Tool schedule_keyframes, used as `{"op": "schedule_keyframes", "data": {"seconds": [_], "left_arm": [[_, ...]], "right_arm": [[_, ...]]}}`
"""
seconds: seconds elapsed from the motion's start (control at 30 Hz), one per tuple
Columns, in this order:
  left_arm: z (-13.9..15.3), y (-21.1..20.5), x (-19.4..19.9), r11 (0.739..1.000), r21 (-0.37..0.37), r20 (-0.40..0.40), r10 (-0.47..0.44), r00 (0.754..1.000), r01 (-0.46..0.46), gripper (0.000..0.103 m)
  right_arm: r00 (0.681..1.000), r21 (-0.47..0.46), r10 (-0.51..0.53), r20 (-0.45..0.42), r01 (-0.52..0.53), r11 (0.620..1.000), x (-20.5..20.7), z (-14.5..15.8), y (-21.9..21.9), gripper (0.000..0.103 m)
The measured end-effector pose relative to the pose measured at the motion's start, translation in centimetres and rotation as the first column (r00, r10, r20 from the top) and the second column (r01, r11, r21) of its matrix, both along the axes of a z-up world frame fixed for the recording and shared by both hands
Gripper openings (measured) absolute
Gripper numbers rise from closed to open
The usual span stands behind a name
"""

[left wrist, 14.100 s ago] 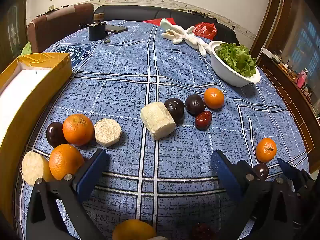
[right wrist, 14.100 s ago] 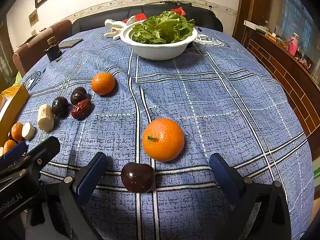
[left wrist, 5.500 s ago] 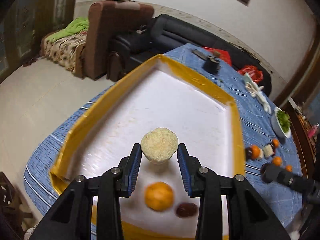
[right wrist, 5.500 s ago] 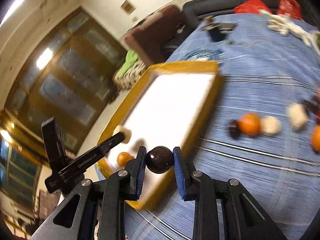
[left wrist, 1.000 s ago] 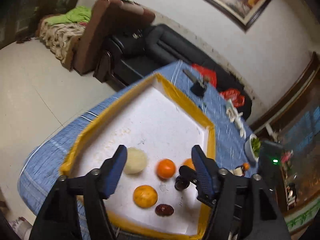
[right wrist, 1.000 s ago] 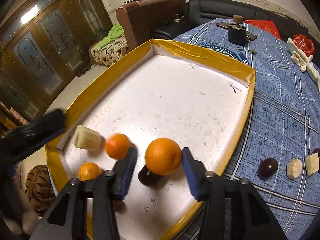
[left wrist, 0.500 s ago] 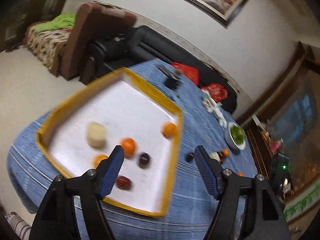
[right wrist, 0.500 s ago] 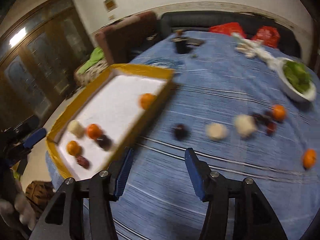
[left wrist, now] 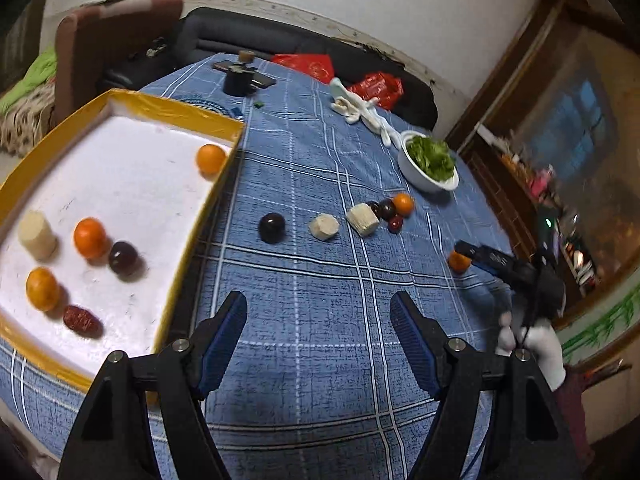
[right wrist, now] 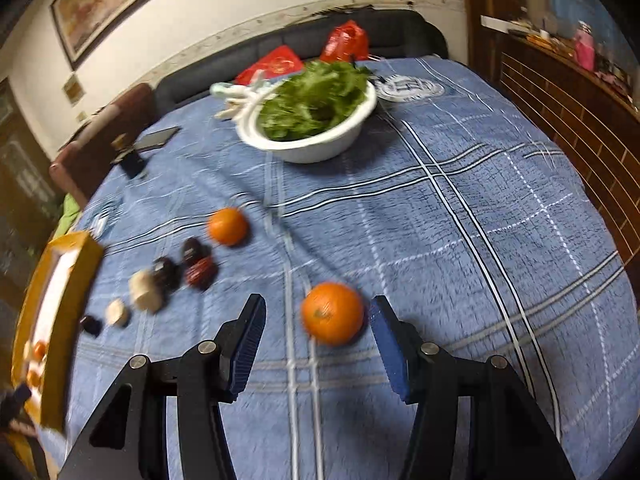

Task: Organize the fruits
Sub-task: 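Move both tools back from the tray toward the fruits, then grasp a white yam block with the left tool while the right grasps an orange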

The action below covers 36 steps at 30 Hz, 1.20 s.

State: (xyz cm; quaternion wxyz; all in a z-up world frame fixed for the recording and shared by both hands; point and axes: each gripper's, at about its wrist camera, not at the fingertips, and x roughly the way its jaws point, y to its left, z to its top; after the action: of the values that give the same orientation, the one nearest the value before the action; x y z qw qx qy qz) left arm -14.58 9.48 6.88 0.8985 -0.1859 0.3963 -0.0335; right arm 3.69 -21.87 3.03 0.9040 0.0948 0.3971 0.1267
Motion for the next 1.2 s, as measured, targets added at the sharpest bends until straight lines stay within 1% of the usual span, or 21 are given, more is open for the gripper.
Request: {"op": "schedule_keyframes", "data": {"seconds": [0.1, 0.17, 0.2, 0.23, 0.3, 0.43, 0.53, 0.63, 0.77, 0.8, 0.87, 0.97, 1.03, 1.07, 1.1, 1.13, 1.2], "left_arm": [[0.0, -0.9, 1.1, 0.999, 0.044, -0.004, -0.018, 1.000, 0.018, 0.073], [-0.2, -1.5, 2.4, 0.997, 0.067, -0.010, -0.034, 0.999, 0.034, 0.073], [-0.3, -1.7, 2.8, 0.996, 0.077, -0.014, -0.041, 0.999, 0.042, 0.073], [-0.5, -2.0, 3.5, 0.995, 0.088, -0.018, -0.051, 0.999, 0.052, 0.073], [-0.9, -2.7, 4.9, 0.991, 0.108, -0.026, -0.072, 0.997, 0.074, 0.073], [-1.8, -4.4, 8.3, 0.982, 0.139, -0.053, -0.124, 0.991, 0.130, 0.073], [-2.6, -5.7, 11.3, 0.972, 0.152, -0.069, -0.169, 0.983, 0.178, 0.073], [-3.6, -7.2, 14.6, 0.948, 0.185, -0.096, -0.244, 0.965, 0.258, 0.073], [-5.4, -8.7, 17.8, 0.920, 0.230, -0.152, -0.287, 0.946, 0.316, 0.073], [-5.8, -8.9, 18.2, 0.914, 0.241, -0.163, -0.294, 0.942, 0.327, 0.073], [-6.3, -9.6, 18.5, 0.899, 0.269, -0.174, -0.307, 0.936, 0.345, 0.073], [-6.8, -11.1, 18.5, 0.866, 0.330, -0.183, -0.331, 0.926, 0.375, 0.073], [-7.1, -11.9, 18.2, 0.843, 0.384, -0.188, -0.329, 0.925, 0.377, 0.067], [-7.0, -12.1, 18.0, 0.839, 0.397, -0.175, -0.329, 0.928, 0.373, 0.050], [-6.8, -12.1, 17.8, 0.838, 0.400, -0.173, -0.330, 0.928, 0.372, 0.039], [-6.6, -12.1, 17.7, 0.839, 0.397, -0.179, -0.326, 0.928, 0.371, 0.039], [-6.0, -12.0, 17.0, 0.837, 0.418, -0.152, -0.318, 0.936, 0.352, 0.039]], "right_arm": [[0.999, 0.015, -0.017, -0.030, 0.018, 1.000, 0.7, -1.2, -0.1, 0.058], [1.000, -0.009, -0.029, 0.006, 0.029, 1.000, 0.4, -1.3, 0.4, 0.058], [0.999, -0.016, -0.031, 0.018, 0.031, 0.999, 0.3, -1.4, 0.6, 0.049], [0.999, -0.032, -0.033, 0.036, 0.034, 0.999, 0.1, -1.5, 0.6, 0.038], [0.998, -0.019, -0.026, 0.048, 0.027, 0.999, 0.0, -1.6, 0.4, 0.038], [0.998, 0.070, -0.009, 0.059, 0.005, 0.998, -0.4, -1.5, -0.7, 0.038], [0.998, 0.106, 0.003, 0.068, -0.010, 0.994, -0.6, -1.3, -0.9, 0.039], [0.998, 0.131, 0.006, 0.068, -0.015, 0.991, -0.8, -1.1, -1.1, 0.039], [0.992, 0.184, -0.018, 0.124, -0.005, 0.983, -1.6, 0.1, -2.1, 0.039], [0.992, 0.200, -0.015, 0.125, -0.010, 0.980, -1.7, 0.2, -2.3, 0.039], [0.993, 0.204, -0.011, 0.119, -0.014, 0.979, -1.6, 0.2, -2.3, 0.039], [0.993, 0.209, -0.008, 0.116, -0.016, 0.978, -1.7, 0.3, -2.3, 0.039], [0.993, 0.224, -0.015, 0.121, -0.013, 0.974, -1.7, 0.4, -2.6, 0.039], [0.992, 0.234, -0.020, 0.121, -0.009, 0.972, -1.8, 0.4, -2.8, 0.039], [0.993, 0.244, -0.026, 0.118, -0.004, 0.970, -1.8, 0.4, -3.0, 0.039], [0.993, 0.249, -0.028, 0.116, -0.002, 0.969, -1.6, 0.4, -3.1, 0.039], [0.993, 0.261, -0.037, 0.114, 0.006, 0.965, -1.6, 0.4, -3.3, 0.039]]}}
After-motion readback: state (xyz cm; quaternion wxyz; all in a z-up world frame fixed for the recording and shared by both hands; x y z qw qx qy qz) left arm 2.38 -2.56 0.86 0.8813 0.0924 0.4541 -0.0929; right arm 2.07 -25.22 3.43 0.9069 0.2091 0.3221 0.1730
